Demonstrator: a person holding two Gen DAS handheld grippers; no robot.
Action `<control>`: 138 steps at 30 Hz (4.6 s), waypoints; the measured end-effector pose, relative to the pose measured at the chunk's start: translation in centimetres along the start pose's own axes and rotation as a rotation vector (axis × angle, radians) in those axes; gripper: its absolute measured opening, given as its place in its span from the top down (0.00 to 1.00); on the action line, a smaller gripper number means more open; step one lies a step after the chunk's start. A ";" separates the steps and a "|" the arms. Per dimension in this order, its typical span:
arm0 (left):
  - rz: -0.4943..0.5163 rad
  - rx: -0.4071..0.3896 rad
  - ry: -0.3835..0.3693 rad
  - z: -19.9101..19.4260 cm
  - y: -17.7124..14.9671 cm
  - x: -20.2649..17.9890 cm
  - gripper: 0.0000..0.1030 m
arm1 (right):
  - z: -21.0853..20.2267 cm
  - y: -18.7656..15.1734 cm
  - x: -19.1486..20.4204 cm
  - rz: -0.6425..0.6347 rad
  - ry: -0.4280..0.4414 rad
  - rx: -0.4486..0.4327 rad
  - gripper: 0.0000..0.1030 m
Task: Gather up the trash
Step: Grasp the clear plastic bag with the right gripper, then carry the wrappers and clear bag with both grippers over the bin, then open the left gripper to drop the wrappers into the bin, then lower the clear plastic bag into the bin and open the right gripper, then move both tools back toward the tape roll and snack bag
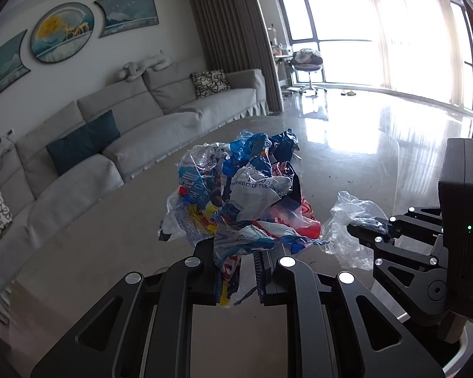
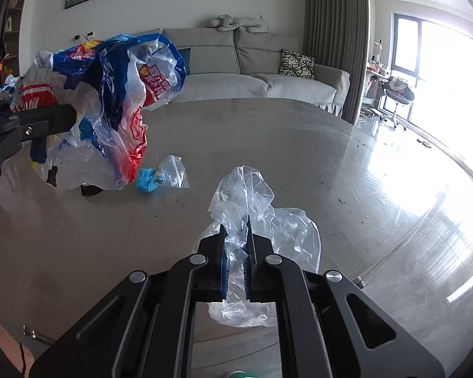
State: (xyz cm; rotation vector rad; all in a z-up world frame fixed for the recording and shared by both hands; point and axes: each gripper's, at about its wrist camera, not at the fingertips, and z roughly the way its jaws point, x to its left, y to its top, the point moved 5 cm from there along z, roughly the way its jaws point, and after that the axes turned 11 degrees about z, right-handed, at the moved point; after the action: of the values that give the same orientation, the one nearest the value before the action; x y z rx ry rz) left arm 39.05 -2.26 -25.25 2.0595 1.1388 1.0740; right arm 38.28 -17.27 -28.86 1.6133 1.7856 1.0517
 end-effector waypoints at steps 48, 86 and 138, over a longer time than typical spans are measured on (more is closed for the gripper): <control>0.187 0.120 -0.400 -7.8 -9.3 -25.3 0.83 | -22.3 -13.6 -9.8 0.224 -0.162 -0.099 0.92; 0.222 0.166 -0.338 -2.1 -11.8 -26.8 0.10 | -14.1 -16.7 -13.0 0.252 -0.150 0.067 0.91; 0.119 0.109 -0.230 -4.6 -9.9 -17.3 0.10 | -6.9 -21.1 -10.6 0.167 -0.145 0.307 0.04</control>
State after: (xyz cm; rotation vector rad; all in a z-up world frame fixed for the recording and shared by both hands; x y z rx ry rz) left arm 25.32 -12.01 -36.83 2.2919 0.9893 0.8175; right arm 22.24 -28.90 -43.40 1.9970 1.8061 0.7317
